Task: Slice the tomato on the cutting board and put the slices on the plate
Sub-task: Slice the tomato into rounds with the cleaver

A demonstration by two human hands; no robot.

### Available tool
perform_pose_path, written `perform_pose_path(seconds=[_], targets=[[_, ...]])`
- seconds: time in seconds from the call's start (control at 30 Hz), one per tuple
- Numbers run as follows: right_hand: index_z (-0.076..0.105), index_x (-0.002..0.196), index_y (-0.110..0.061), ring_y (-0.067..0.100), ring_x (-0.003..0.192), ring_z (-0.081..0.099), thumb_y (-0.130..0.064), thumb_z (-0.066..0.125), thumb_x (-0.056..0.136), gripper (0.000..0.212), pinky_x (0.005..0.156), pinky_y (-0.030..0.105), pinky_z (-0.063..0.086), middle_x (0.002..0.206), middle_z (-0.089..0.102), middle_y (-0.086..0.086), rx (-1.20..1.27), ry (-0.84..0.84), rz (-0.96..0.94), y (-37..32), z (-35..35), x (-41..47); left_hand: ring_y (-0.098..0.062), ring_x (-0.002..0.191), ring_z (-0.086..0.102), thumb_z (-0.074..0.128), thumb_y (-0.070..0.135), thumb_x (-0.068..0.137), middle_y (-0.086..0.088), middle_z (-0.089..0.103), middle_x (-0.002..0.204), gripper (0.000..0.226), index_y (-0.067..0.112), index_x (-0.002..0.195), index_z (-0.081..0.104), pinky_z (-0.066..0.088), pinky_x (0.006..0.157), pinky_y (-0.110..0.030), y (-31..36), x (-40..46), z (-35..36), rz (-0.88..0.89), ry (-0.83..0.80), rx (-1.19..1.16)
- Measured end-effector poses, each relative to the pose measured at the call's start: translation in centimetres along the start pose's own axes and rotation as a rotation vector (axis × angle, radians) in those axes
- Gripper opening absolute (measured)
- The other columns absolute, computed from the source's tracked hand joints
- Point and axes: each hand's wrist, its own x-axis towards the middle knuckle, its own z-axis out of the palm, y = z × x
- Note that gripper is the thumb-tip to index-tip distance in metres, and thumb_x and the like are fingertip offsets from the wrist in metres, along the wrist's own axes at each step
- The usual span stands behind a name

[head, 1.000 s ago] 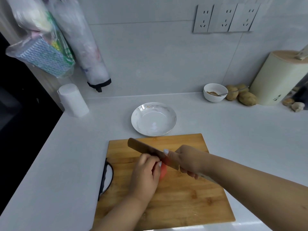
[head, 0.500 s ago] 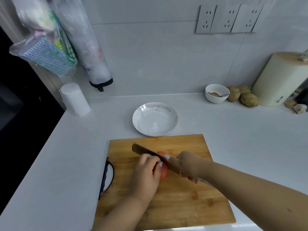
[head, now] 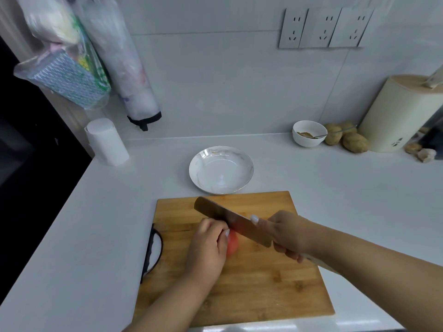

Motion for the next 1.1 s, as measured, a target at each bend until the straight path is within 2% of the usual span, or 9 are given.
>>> perform_pose_path(seconds=[0.1, 0.23, 0.43, 0.5, 0.57, 0.7, 0.83, 0.93, 1.1], targets=[[0.063, 0.091, 0.0, 0.012, 0.034, 0.042, -0.069, 0.034, 0.09, 0.075, 0.047, 0.024, 0.045, 0.054, 0.051, 0.002, -0.013, -0.014, 0.016, 0.6, -0.7, -1.0, -0.003, 0.084, 0.05, 0.053, 0.018, 0.092, 0.013, 0.047, 0.098, 0.01, 0.023, 0.093, 0.062, 0.033, 0.07, -0.004, 0.1, -0.1, 0.0, 0.006, -0.003, 0.011], [0.057, 0.078, -0.008, 0.011, 0.032, 0.043, -0.069, 0.033, 0.09, 0.067, 0.052, 0.025, 0.048, 0.052, 0.051, 0.002, -0.026, -0.017, 0.023, 0.8, -0.9, -1.4, -0.003, 0.085, 0.05, 0.053, 0.017, 0.092, 0.012, 0.048, 0.099, 0.011, 0.022, 0.094, 0.063, 0.034, 0.071, -0.004, 0.1, 0.0, -0.1, 0.015, -0.004, 0.009], [0.064, 0.102, 0.006, 0.015, 0.039, 0.044, -0.07, 0.033, 0.089, 0.083, 0.046, 0.023, 0.045, 0.059, 0.053, 0.006, -0.033, -0.016, 0.003, 0.0, -0.3, -0.4, -0.002, 0.088, 0.05, 0.052, 0.019, 0.093, 0.012, 0.047, 0.101, 0.012, 0.022, 0.097, 0.063, 0.033, 0.072, -0.002, 0.1, -0.1, -0.1, 0.006, -0.016, 0.006], [0.064, 0.098, 0.007, 0.023, 0.05, 0.049, -0.072, 0.032, 0.088, 0.086, 0.049, 0.025, 0.046, 0.066, 0.055, 0.013, -0.046, -0.017, 0.0, -0.5, 0.2, 0.6, 0.0, 0.088, 0.049, 0.052, 0.019, 0.093, 0.012, 0.047, 0.101, 0.011, 0.022, 0.096, 0.063, 0.033, 0.071, -0.002, 0.1, -0.1, -0.2, 0.011, -0.013, 0.004], [0.061, 0.084, -0.001, 0.027, 0.056, 0.052, -0.074, 0.03, 0.088, 0.079, 0.055, 0.03, 0.048, 0.07, 0.056, 0.017, -0.067, -0.02, 0.0, -1.2, 0.8, 1.5, 0.002, 0.087, 0.049, 0.053, 0.018, 0.092, 0.013, 0.047, 0.099, 0.01, 0.021, 0.094, 0.063, 0.035, 0.071, -0.003, 0.0, 0.0, -0.1, 0.018, -0.012, -0.007], [0.054, 0.078, -0.008, 0.028, 0.057, 0.052, -0.071, 0.03, 0.09, 0.069, 0.055, 0.03, 0.049, 0.072, 0.058, 0.017, -0.059, -0.032, 0.0, -1.9, 1.3, 2.5, 0.0, 0.086, 0.05, 0.053, 0.017, 0.092, 0.012, 0.048, 0.098, 0.01, 0.022, 0.092, 0.062, 0.037, 0.07, -0.006, -0.2, 0.0, 0.0, 0.021, -0.006, -0.015], [0.065, 0.093, 0.002, 0.025, 0.054, 0.053, -0.077, 0.029, 0.084, 0.088, 0.055, 0.028, 0.048, 0.067, 0.058, 0.014, -0.078, -0.03, 0.063, 0.3, 0.5, 1.9, -0.002, 0.086, 0.049, 0.054, 0.017, 0.092, 0.01, 0.049, 0.098, 0.01, 0.022, 0.093, 0.062, 0.038, 0.072, -0.009, -0.3, -0.1, 0.1, 0.025, 0.007, 0.0], [0.065, 0.104, -0.001, 0.017, 0.043, 0.047, -0.074, 0.031, 0.087, 0.083, 0.05, 0.025, 0.047, 0.061, 0.056, 0.006, -0.074, -0.046, 0.102, 1.8, 0.2, 1.4, -0.003, 0.085, 0.048, 0.054, 0.017, 0.091, 0.01, 0.049, 0.098, 0.01, 0.023, 0.091, 0.061, 0.037, 0.072, -0.01, -0.3, 0.0, 0.2, 0.035, 0.012, 0.011], [0.063, 0.104, 0.005, 0.028, 0.056, 0.055, -0.077, 0.028, 0.085, 0.092, 0.054, 0.029, 0.052, 0.071, 0.06, 0.016, -0.101, -0.058, 0.068, 1.0, 1.6, 2.9, -0.004, 0.084, 0.048, 0.055, 0.017, 0.091, 0.009, 0.049, 0.097, 0.009, 0.022, 0.091, 0.062, 0.037, 0.072, -0.009, -0.4, 0.1, 0.3, 0.04, 0.028, 0.028]])
